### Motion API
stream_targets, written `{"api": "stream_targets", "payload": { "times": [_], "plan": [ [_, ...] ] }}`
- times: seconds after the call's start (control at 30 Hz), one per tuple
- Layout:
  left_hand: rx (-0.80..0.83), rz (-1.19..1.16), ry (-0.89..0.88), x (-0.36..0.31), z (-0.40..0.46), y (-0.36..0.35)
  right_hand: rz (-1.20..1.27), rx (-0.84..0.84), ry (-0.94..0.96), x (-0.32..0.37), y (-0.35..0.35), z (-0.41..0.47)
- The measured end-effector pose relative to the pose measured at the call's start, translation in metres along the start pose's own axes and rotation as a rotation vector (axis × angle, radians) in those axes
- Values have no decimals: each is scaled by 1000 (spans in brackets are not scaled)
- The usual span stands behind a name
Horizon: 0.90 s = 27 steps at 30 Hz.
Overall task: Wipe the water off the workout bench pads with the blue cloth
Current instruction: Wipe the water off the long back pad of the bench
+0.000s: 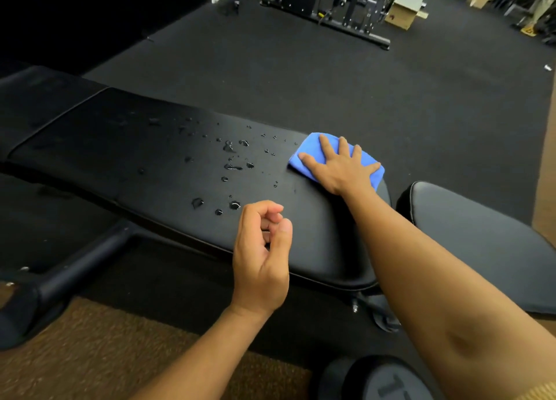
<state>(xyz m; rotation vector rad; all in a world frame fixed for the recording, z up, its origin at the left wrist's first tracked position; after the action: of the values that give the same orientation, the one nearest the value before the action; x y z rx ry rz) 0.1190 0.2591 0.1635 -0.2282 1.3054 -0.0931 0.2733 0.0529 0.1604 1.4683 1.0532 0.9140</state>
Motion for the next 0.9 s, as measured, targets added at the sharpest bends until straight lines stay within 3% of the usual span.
{"api": "stream_targets", "payload": {
  "times": [0.37,0.57,0.7,0.8,0.9],
  "plan": [
    [-12,82,92,3,6,2,13,24,98,15,-15,-70],
    [8,-37,149,-3,13,11,15,49,178,23,-21,-130],
    [-191,162,-51,-13,31,51,0,32,227,25,-26,-172],
    [-441,258,-38,-11,46,98,-45,18,270,26,-31,-194],
    [-452,547,-42,-5,63,121,-73,17,309,24,-31,-196]
  ]
}}
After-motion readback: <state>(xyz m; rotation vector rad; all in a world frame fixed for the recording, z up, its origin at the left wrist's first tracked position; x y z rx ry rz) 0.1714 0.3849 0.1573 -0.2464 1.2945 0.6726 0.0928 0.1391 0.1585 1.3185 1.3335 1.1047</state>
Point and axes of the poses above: each hand's wrist, its own z-axis towards the middle knuckle, its own y-axis out of the back of the hand, x = y × z, the point moved 5 cm from there along z, towards the middle knuckle, and after that the axes turned 4 degrees about -z, right-handed, at the moved point
